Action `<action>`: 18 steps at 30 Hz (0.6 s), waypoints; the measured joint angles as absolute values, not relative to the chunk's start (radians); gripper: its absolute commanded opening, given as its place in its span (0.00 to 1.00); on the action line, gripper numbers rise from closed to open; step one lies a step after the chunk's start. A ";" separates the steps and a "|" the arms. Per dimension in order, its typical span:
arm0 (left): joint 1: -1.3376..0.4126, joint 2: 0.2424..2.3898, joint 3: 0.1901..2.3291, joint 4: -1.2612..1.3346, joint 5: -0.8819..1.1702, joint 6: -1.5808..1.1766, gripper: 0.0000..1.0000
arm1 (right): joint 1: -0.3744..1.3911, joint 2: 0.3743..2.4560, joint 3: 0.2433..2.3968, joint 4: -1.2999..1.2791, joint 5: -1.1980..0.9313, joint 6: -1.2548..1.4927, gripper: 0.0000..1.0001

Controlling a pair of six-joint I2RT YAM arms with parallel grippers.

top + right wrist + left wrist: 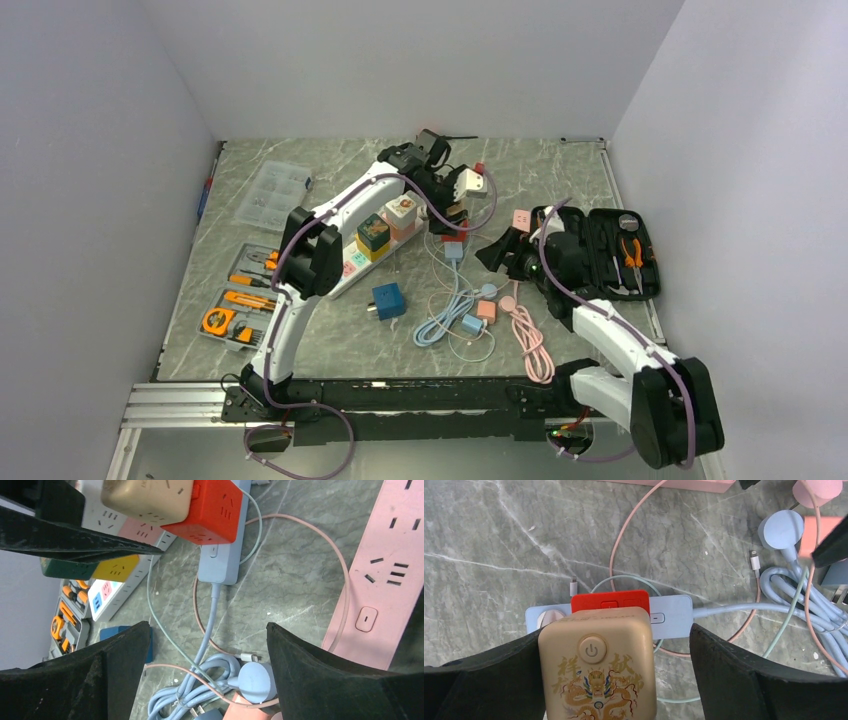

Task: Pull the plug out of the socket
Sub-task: Remove the plug from the socket.

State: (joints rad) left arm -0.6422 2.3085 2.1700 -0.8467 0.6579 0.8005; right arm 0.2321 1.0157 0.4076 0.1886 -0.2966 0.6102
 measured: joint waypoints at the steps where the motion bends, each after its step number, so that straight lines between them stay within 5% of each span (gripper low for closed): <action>1: -0.642 2.311 2.173 -0.850 0.658 0.806 0.85 | 0.232 1.032 0.408 0.197 -0.300 0.613 0.86; 7: -0.625 2.316 2.188 -0.858 0.667 0.826 0.47 | 0.228 1.199 0.408 0.331 -0.355 0.673 0.82; 18: -0.596 2.316 2.188 -0.858 0.704 0.791 0.44 | 0.218 1.659 0.466 0.693 -0.507 0.855 0.74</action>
